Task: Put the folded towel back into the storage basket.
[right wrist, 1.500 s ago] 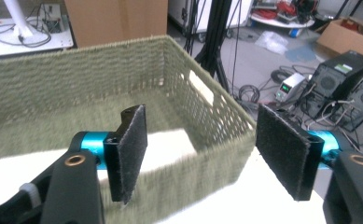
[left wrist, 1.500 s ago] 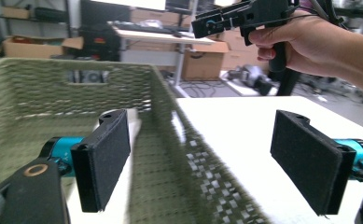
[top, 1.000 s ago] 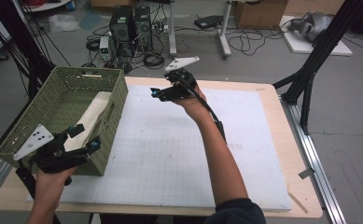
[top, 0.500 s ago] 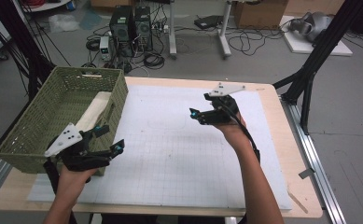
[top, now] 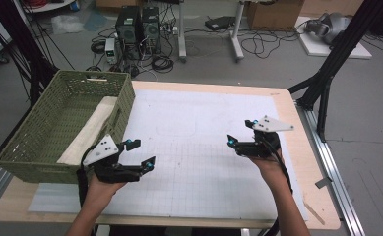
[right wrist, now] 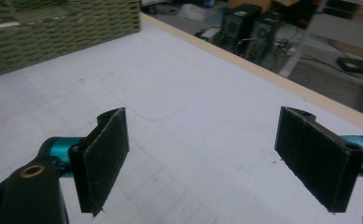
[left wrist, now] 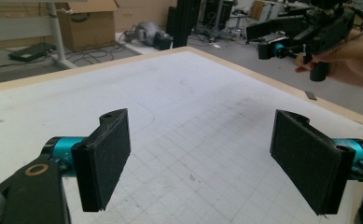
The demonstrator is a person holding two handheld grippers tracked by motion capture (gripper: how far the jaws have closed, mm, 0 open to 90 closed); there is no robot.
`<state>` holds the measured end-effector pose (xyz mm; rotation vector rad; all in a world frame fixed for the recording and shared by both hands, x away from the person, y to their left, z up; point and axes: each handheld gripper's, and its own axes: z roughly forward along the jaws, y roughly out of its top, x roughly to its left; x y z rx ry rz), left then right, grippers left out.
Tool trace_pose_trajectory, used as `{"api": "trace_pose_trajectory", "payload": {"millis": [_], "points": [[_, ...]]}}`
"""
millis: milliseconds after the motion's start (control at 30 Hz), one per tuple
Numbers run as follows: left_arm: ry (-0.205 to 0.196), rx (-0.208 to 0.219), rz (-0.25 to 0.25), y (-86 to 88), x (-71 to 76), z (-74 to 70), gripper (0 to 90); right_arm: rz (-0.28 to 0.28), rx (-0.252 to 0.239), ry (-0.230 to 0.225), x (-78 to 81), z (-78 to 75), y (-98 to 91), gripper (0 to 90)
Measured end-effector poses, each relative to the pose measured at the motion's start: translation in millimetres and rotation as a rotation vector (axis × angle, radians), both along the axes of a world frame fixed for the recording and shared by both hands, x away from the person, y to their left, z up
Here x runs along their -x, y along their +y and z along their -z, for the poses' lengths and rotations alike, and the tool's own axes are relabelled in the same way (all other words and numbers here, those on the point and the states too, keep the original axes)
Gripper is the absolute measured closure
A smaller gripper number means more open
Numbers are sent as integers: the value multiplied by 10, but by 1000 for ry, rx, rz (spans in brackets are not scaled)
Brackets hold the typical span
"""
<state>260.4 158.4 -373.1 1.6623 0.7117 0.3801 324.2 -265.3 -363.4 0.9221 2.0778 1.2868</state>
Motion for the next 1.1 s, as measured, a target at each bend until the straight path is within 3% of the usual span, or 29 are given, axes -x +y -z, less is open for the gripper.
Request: {"api": "trace_pose_trajectory", "payload": {"millis": [100,200,300,467,533,600,667,733,1100], "points": [[5,27,14,-75,-12,93,205,39,-13,-4,112,85,-93,161],[-11,4,18,-171,-18,221,206,71,-17,19,300,238,-248,161],[-9,2,22,-210,-24,285,206,60,-6,46,399,290,-298,161],[-10,-17,30,-311,-49,384,209,93,3,18,612,378,-388,161],[-1,-24,36,-359,-64,423,209,125,33,-19,716,420,-450,169],[19,-19,44,-388,-85,461,209,145,16,-19,769,446,-504,169],[24,-21,43,-419,-104,490,209,148,8,-26,786,461,-533,169],[24,-29,48,-452,-123,507,209,158,-31,-3,815,511,-615,169],[10,-21,42,-480,-166,513,209,192,-35,16,877,549,-750,170]]}}
